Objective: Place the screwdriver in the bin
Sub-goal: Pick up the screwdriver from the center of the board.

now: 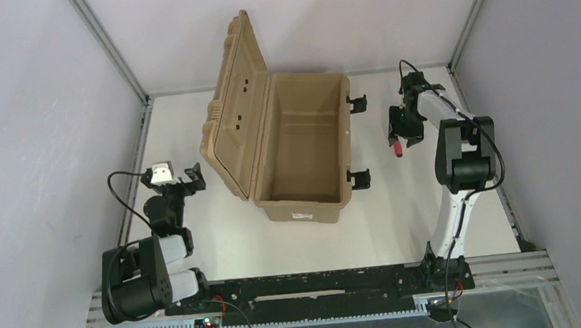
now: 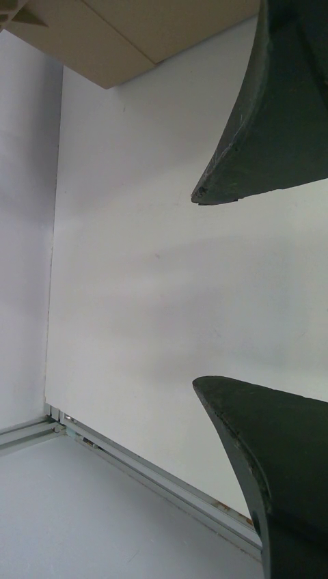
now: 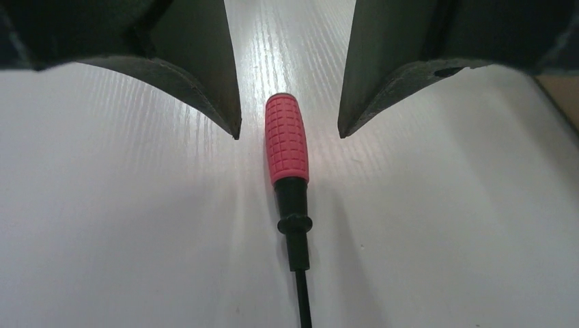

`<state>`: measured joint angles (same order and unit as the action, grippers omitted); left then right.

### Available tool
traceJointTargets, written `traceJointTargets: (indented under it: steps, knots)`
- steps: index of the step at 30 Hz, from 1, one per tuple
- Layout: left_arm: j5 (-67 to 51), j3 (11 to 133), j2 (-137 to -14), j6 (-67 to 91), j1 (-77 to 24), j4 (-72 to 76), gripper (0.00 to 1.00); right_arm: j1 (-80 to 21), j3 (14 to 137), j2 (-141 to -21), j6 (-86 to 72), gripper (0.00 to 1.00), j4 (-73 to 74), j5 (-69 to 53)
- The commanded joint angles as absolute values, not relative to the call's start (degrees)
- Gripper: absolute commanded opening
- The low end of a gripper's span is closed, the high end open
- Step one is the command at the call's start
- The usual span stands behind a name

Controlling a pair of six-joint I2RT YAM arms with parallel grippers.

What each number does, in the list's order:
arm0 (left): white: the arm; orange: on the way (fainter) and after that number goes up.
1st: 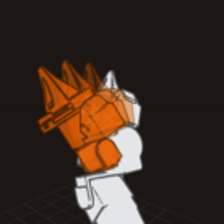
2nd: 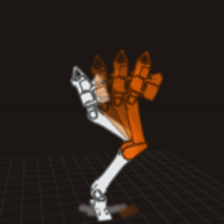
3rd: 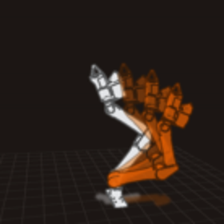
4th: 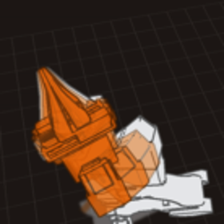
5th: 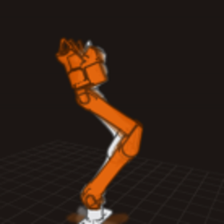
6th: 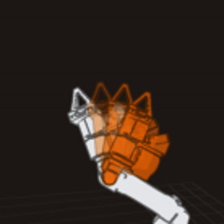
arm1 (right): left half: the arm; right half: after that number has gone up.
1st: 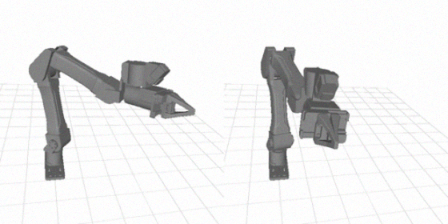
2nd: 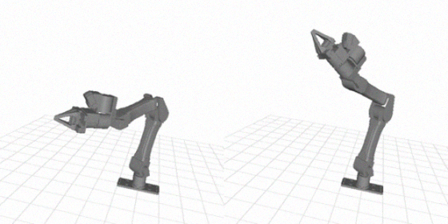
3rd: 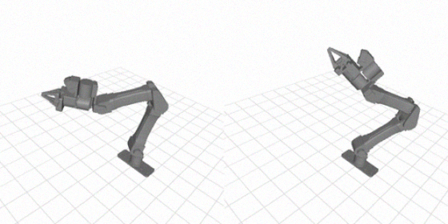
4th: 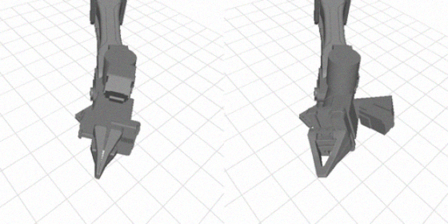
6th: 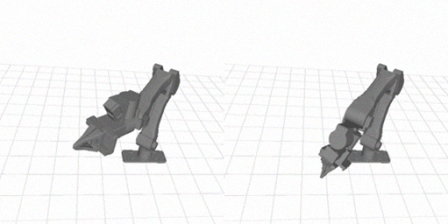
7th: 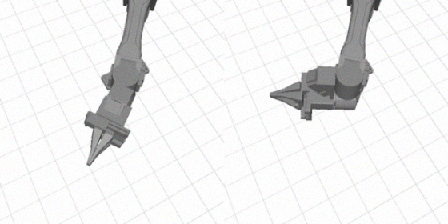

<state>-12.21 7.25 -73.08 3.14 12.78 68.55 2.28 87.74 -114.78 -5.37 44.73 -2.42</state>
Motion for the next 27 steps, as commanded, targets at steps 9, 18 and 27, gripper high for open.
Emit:
traceJointTargets:
  steps: [9,18,27]
  knots:
    - [-12.5,6.3,-72.9,3.8,13.0,71.3,1.0,2.6,88.3,-118.5,-6.4,0.49,43.4,0.0]
    - [-12.6,6.4,-72.9,3.9,13.0,71.3,1.0,2.7,89.2,-120.4,-6.5,0.35,43.8,1.6]
    - [-12.6,6.4,-72.9,3.9,13.0,71.3,1.0,2.9,89.8,-119.5,-5.7,0.14,44.4,-1.7]
